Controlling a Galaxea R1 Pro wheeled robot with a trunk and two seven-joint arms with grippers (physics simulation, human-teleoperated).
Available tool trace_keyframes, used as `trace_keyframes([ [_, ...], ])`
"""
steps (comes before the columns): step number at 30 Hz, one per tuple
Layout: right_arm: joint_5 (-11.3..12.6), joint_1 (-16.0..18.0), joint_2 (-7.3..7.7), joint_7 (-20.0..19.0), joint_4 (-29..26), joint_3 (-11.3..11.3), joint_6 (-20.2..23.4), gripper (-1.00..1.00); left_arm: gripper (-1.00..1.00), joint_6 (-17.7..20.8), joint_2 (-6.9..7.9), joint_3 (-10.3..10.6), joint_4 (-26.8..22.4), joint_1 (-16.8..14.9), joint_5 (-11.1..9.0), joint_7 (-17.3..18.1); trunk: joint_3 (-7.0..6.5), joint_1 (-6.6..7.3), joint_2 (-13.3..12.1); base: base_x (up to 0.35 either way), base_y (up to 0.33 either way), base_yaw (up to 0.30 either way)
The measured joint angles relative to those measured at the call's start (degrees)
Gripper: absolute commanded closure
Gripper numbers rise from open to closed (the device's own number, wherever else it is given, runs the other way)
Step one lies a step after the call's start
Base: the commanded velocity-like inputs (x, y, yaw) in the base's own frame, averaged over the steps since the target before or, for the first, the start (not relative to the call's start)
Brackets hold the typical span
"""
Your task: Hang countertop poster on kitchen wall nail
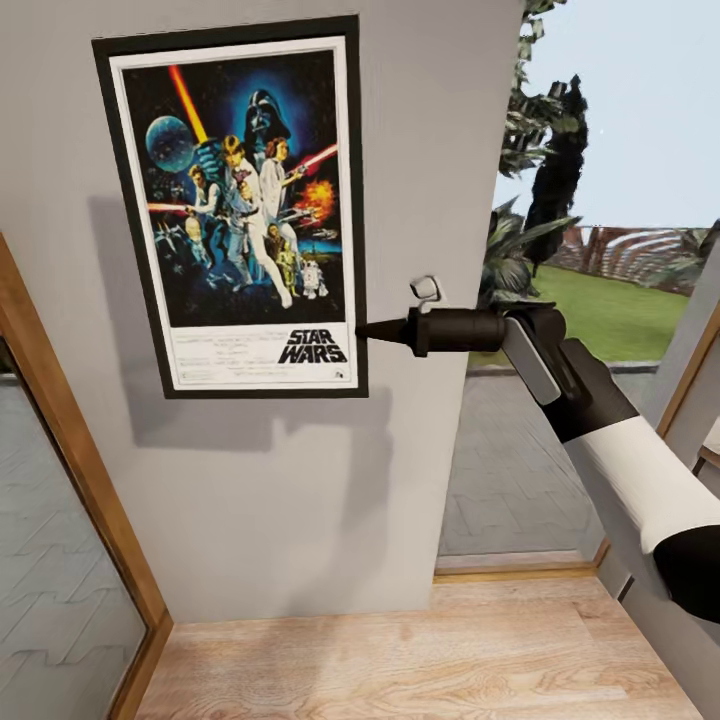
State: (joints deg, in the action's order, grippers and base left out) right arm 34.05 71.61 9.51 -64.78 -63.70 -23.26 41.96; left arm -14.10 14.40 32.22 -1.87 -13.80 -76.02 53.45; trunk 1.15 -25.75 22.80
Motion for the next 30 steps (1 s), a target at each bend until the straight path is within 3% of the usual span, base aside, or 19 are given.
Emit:
trace_keyframes([
  [8, -1.36, -0.30, 0.02, -1.17, 0.05, 0.00, -0.10, 1.00, -1.00, 0.01, 0.00, 0.00, 0.00, 0.02, 0.00, 0.00, 0.00, 0.00, 0.00, 0.000, 0.000, 0.000],
  [30, -1.68, -0.77, 0.02, -1.28, 0.07, 0.09, -2.24, 1.00, -1.00, 0.01, 0.00, 0.00, -0.06, 0.00, 0.01, 0.00, 0.00, 0.00, 0.00, 0.000, 0.000, 0.000],
])
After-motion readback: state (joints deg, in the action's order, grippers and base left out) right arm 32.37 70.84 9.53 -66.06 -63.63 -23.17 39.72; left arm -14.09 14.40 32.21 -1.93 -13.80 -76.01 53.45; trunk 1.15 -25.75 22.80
